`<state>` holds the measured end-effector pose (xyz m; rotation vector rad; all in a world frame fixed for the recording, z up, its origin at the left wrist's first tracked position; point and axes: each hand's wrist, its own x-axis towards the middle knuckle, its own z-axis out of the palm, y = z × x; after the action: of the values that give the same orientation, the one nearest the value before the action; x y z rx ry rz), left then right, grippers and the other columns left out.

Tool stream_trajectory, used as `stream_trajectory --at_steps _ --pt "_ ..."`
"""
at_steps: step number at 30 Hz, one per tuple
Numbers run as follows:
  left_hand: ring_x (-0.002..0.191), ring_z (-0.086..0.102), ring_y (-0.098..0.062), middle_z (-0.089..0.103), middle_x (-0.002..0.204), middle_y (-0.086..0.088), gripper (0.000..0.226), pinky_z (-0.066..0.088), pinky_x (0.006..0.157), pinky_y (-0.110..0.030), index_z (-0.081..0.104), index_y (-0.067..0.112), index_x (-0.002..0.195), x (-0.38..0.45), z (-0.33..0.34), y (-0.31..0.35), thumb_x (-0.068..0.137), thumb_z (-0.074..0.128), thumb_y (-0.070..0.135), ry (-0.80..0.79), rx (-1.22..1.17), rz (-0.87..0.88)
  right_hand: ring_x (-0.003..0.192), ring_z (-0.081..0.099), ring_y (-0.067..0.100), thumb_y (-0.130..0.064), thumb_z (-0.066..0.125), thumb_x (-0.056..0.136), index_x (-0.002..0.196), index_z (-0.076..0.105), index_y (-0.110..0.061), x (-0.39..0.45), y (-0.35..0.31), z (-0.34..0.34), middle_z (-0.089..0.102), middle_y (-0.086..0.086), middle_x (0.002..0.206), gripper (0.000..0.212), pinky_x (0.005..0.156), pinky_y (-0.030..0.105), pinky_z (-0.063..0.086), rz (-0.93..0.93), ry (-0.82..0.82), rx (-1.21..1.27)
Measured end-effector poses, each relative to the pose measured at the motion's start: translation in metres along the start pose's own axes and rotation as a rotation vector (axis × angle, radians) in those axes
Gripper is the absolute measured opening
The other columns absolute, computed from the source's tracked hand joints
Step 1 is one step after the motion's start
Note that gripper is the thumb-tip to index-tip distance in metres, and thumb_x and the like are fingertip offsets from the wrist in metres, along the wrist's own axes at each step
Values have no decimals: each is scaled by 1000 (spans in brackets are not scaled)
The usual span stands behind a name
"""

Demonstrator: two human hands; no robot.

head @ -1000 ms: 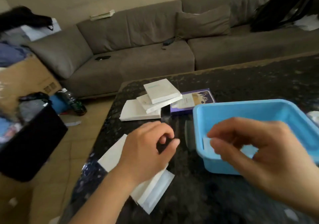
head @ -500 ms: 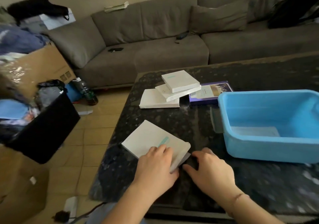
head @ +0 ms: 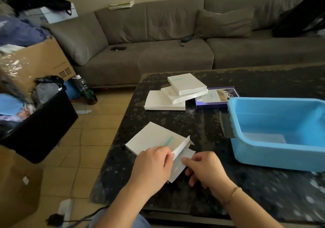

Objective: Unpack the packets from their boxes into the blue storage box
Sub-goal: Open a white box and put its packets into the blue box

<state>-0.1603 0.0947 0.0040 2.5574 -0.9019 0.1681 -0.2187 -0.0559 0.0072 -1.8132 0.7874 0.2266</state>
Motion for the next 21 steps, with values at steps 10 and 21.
stream_trajectory --at_steps 10,21 --pt "77 65 -8 71 98 9 22 47 68 -8 59 26 87 2 1 4 97 51 43 34 47 5 80 72 19 -20 58 96 126 59 -16 -9 31 -12 68 3 116 30 57 33 62 -62 163 185" --pt "129 40 1 46 141 23 51 38 101 -19 51 38 129 18 -17 26 87 54 66 -311 116 135 55 61 -6 -8 67 84 62 68 -45 -68 49 -75 63 -24 52 43 53 4 44 -430 367 -220"
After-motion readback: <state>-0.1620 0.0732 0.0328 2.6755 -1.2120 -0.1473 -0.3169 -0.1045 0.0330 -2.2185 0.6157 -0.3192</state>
